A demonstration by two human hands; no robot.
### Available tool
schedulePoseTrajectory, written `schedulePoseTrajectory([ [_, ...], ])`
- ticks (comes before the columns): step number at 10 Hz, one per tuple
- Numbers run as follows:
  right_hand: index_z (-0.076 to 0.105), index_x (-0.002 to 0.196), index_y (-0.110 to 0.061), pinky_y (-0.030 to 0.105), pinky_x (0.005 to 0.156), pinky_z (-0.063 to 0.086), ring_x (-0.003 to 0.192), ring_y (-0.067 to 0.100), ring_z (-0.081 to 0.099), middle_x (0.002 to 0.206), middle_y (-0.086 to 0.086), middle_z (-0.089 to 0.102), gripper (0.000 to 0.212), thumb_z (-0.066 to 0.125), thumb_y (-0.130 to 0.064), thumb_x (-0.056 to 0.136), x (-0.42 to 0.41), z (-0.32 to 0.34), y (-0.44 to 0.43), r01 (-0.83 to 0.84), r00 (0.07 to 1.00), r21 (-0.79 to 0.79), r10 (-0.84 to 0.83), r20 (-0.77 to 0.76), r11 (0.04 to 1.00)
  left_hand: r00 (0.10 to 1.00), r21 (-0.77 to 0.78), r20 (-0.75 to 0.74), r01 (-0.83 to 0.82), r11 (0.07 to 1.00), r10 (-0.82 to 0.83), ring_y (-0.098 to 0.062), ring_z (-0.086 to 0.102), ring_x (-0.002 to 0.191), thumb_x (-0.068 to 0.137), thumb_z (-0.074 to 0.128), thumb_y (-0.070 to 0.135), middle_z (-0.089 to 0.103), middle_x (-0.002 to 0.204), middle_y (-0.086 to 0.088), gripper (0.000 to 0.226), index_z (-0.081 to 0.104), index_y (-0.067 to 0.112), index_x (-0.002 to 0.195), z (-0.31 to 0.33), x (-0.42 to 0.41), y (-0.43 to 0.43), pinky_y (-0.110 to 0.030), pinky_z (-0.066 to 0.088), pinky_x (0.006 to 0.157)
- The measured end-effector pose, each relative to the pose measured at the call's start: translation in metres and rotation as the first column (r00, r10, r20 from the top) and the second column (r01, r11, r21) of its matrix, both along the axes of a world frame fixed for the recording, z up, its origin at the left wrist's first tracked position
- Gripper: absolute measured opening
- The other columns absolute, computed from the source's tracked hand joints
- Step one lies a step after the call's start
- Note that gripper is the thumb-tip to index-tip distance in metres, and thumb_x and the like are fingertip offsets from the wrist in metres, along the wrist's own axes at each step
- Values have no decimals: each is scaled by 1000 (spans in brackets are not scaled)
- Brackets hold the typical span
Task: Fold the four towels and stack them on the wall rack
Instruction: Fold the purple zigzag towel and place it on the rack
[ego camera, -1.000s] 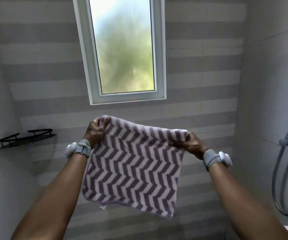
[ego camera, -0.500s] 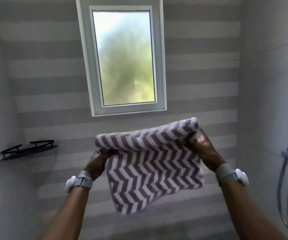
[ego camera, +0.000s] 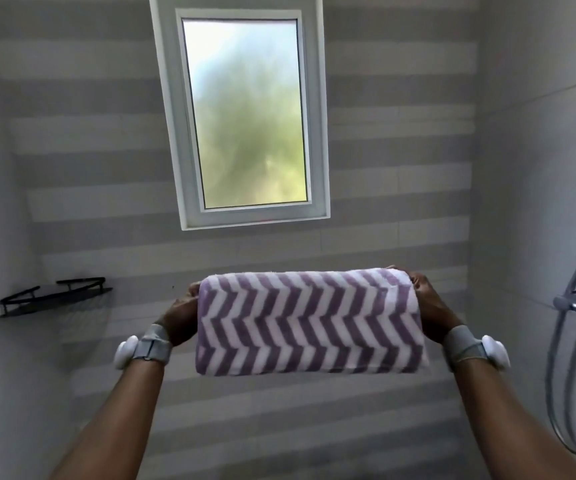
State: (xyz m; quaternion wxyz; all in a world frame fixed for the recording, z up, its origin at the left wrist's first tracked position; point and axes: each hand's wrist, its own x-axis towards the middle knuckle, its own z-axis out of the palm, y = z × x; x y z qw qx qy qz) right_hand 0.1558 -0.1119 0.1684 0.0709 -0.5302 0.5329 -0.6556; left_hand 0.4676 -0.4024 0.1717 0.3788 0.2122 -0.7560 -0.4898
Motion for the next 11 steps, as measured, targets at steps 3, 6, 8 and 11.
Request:
schedulePoseTrajectory([
  [3,64,95,-6,17,59,52,67,3,65,74,-6,72,26,44,8,99,21,1,-8,-3,980,70,-11,196,998,999,-65,-40,-9,998,7,-12,60,100,98,52,3,59,109,1,31,48,21,124,-15,-3,10,-13,48,79],
  [6,47,106,-5,28,64,46,75,18,47,87,8,52,16,52,5,96,11,-18,-25,-12,985,79,-2,171,997,996,-230,-57,54,972,-69,-6,64,83,88,57,-9,65,98,-6,22,52,-10,109,-14,8,9,-18,51,76],
  [8,46,85,1,24,55,47,70,20,47,80,13,53,15,50,10,95,1,-19,-34,-18,984,74,5,177,997,976,116,-179,146,982,-124,-14,54,55,94,38,-16,59,66,-4,47,61,14,65,-3,5,-11,-21,50,53],
  [11,54,74,-8,16,57,37,63,5,45,69,-7,54,36,32,13,93,6,-13,-49,102,991,123,-111,70,987,961,-113,195,219,969,-194,-5,50,57,63,40,-2,58,63,6,25,61,11,60,29,11,-28,-14,43,56],
])
